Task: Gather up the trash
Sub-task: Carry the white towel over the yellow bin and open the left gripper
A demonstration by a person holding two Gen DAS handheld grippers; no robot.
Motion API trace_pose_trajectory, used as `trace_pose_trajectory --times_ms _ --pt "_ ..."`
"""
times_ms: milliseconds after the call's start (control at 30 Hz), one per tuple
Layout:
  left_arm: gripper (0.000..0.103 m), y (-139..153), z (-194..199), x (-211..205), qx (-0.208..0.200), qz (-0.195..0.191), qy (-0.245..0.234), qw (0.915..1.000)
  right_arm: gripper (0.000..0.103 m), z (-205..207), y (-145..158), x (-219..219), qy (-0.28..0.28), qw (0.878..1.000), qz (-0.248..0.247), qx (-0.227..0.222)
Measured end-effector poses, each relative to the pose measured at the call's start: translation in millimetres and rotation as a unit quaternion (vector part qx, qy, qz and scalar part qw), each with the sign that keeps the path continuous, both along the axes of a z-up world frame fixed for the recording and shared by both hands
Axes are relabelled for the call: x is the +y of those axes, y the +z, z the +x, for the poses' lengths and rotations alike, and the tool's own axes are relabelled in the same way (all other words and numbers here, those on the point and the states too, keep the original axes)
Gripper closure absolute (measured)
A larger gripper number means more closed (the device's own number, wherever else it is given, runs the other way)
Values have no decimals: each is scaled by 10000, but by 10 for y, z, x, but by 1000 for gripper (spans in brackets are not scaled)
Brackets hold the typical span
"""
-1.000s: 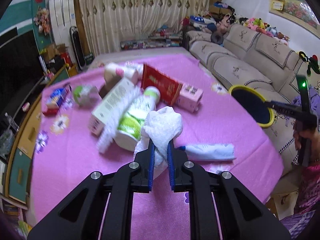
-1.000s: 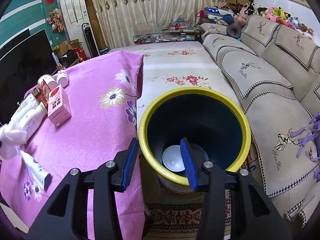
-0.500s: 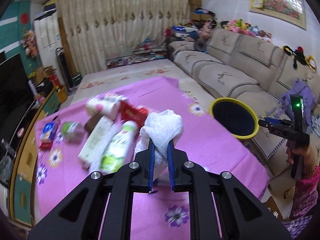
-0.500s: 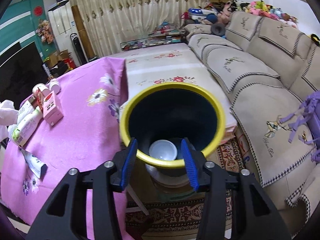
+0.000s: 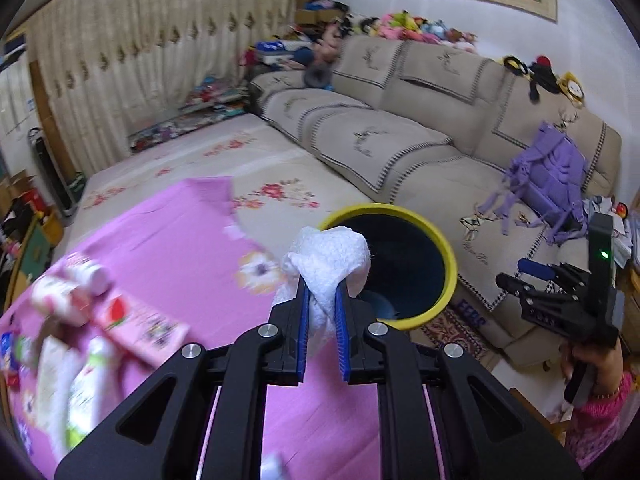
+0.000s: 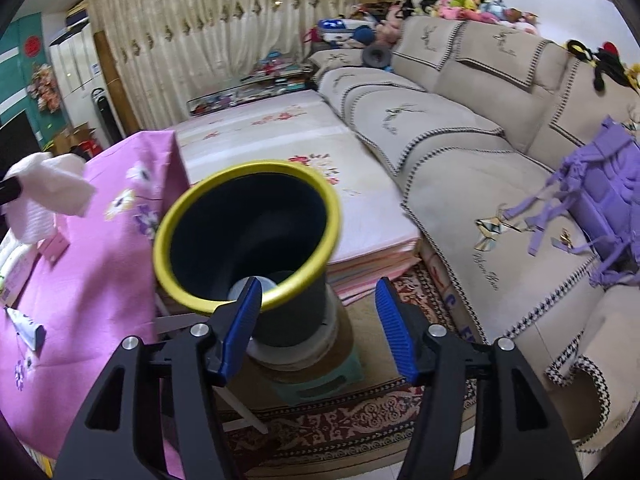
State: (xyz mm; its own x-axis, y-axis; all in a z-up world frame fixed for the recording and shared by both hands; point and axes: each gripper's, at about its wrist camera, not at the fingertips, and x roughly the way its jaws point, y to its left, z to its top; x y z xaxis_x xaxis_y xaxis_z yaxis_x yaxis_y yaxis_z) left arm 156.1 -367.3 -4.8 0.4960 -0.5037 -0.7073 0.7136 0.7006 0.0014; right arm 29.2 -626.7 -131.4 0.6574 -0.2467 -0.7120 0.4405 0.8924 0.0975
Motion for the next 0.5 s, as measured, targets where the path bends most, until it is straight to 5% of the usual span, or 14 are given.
trace_pose_trajectory --times_ms 200,500 --pt "91 -342 238 -786 314 207 -294 9989 44 -96 -124 -233 -176 9998 124 61" --pt "90 -984 490 -1442 732 663 -373 9944 44 -195 -255 -417 -342 9990 281 84"
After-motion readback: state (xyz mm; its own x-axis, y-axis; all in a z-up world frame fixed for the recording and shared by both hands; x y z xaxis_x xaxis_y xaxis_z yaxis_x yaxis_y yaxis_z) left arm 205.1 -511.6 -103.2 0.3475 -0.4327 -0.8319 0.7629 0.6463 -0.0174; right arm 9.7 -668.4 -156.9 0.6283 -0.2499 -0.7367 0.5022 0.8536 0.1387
